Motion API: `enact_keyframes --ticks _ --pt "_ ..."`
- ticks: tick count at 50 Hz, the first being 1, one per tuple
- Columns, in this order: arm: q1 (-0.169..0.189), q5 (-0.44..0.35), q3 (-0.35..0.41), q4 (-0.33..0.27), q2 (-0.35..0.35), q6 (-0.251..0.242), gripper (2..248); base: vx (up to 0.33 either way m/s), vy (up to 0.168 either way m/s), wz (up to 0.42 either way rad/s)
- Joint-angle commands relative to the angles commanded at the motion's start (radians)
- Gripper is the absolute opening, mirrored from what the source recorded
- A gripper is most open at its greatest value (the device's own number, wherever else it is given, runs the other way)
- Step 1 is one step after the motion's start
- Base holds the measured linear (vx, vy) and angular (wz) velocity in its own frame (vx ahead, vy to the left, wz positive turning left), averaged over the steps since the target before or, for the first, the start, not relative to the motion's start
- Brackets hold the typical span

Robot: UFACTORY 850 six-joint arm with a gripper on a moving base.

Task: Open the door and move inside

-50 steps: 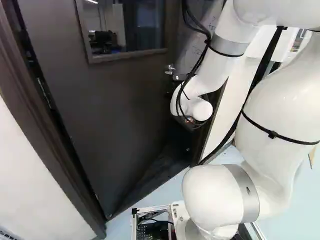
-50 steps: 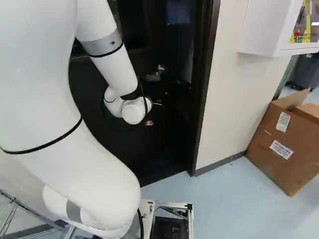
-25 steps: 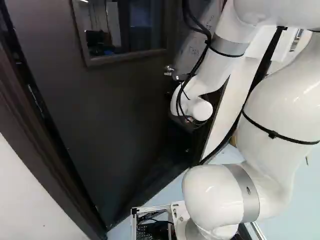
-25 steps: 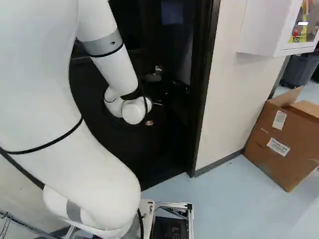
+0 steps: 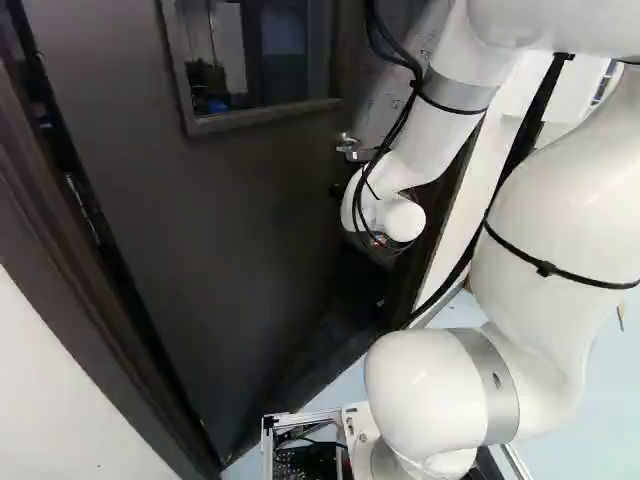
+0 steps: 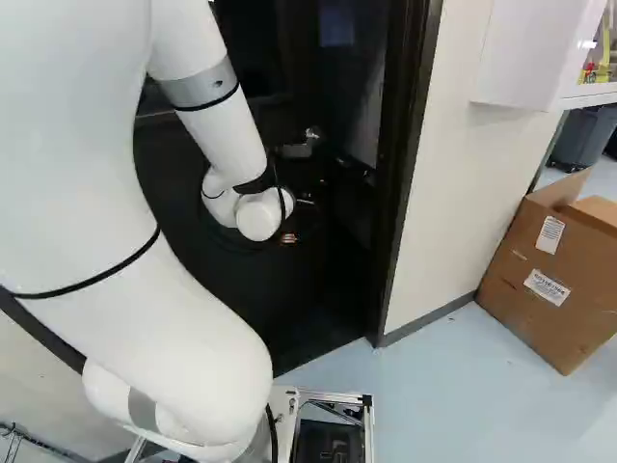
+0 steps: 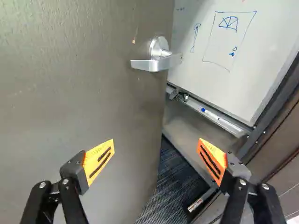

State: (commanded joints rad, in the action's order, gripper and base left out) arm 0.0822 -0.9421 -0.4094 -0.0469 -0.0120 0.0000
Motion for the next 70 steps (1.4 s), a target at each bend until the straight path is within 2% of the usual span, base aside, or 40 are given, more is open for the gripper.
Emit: enact_keyframes --ticks 14,44,70 --pt "0.000 0.000 0.000 0.000 0.000 0.000 247 0.028 0.050 -0.006" --pt "-0.002 0.000 -0.002 0.000 -0.002 0.000 247 0.000 0.000 0.000" --pt "-0.035 0.000 -0.018 0.038 -0.017 0.000 247 0.000 0.000 0.000"
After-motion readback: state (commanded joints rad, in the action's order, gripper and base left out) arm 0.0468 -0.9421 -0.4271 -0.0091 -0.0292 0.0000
